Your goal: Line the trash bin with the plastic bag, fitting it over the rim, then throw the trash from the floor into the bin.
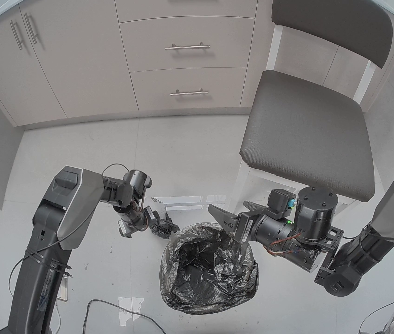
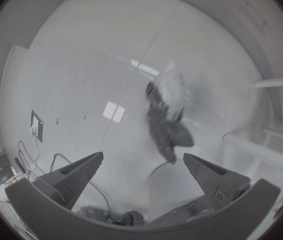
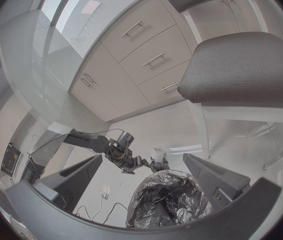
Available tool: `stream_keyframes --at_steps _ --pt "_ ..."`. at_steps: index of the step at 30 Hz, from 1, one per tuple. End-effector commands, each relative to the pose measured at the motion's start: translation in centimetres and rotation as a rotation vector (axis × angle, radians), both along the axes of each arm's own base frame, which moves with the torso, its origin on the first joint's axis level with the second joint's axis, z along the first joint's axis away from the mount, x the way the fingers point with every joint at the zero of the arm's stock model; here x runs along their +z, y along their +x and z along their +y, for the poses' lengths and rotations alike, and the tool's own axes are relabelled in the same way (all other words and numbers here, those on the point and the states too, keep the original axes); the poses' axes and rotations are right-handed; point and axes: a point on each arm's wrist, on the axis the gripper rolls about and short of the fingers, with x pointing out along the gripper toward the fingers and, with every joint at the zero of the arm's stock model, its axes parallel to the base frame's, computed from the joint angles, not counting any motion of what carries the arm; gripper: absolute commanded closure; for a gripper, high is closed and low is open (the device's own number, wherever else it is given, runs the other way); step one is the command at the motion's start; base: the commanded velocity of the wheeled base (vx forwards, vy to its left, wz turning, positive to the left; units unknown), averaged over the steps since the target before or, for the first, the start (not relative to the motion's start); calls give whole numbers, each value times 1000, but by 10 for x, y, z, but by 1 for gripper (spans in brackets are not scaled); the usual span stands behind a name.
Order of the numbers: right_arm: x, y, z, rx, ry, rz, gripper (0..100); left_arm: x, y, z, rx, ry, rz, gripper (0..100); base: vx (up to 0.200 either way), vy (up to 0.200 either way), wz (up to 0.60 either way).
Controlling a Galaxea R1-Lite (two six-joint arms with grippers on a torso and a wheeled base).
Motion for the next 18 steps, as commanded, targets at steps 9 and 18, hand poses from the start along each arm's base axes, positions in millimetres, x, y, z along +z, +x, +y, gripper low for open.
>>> stream_keyframes --at_steps 9,18 --pt "-2 1 0 1 -2 4 0 -100 -42 5 23 124 392 0 0 0 0" --pt "-1 2 -1 1 2 -1 0 -111 -56 14 90 150 536 0 0 0 0"
